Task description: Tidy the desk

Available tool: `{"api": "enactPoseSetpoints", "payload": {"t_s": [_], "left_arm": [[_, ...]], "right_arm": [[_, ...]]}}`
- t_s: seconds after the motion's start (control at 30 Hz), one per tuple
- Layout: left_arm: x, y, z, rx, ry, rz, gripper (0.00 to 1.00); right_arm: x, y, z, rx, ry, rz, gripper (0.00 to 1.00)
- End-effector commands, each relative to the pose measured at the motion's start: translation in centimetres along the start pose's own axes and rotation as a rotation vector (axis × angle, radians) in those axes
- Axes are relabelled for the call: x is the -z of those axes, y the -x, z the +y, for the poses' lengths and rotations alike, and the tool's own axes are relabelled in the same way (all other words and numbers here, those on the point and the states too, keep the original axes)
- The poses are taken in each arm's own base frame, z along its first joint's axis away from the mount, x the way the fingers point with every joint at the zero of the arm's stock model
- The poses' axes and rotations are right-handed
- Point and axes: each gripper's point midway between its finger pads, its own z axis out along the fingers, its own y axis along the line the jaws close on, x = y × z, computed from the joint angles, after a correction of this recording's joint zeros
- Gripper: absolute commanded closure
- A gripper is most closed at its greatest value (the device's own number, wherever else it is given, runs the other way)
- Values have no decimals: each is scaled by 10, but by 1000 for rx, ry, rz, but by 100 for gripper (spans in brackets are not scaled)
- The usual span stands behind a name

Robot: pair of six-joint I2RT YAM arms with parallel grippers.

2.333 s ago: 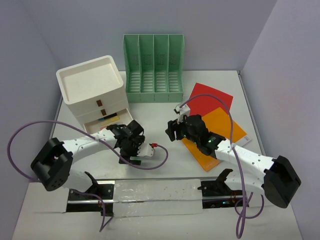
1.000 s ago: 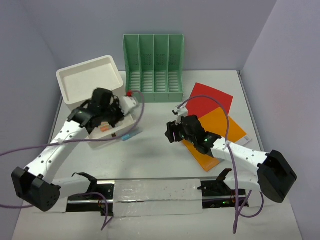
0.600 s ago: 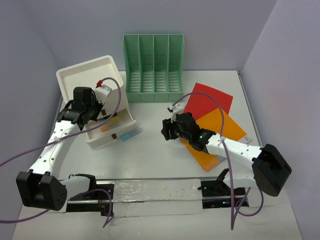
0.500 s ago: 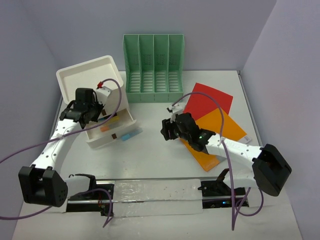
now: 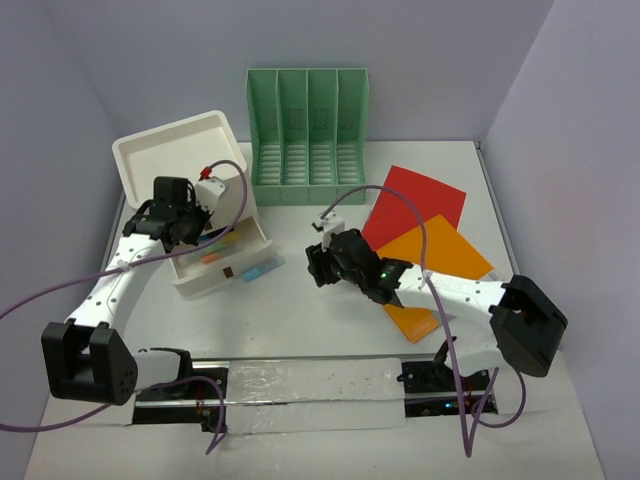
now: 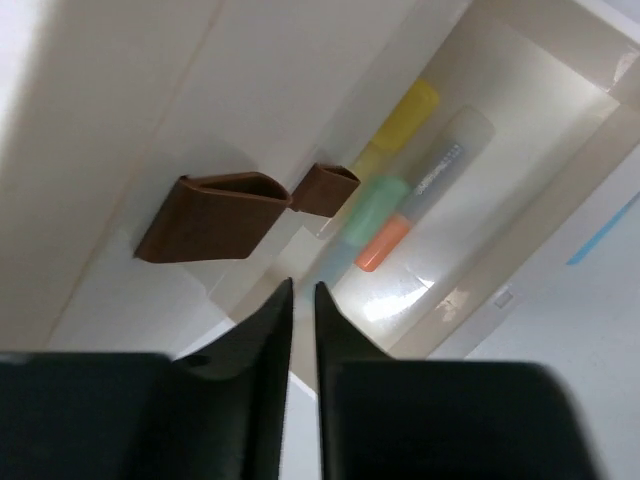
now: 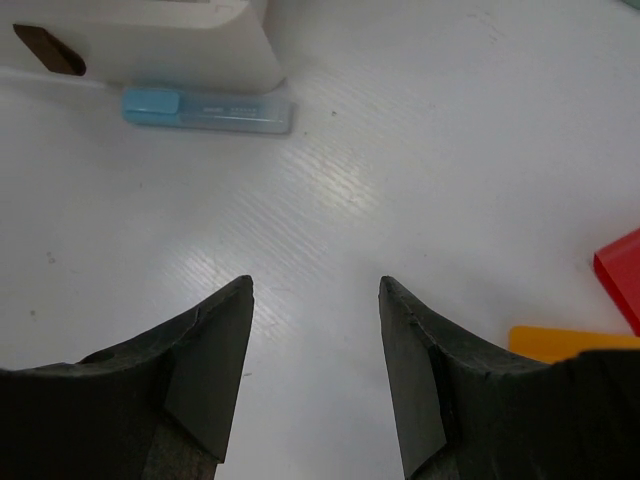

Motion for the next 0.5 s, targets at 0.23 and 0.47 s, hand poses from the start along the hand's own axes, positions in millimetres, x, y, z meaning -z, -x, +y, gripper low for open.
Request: {"api": "enactPoseSetpoints", "payload": {"t_s": [0.23,0.47], "left_arm": [[36,24,6,-18,-7,-89,70],[91,66,48,73,161,-240,59]], "right_arm": [[-22,44,60,262,182,-47,36],[-76,18,87,526,224,139,30]]}}
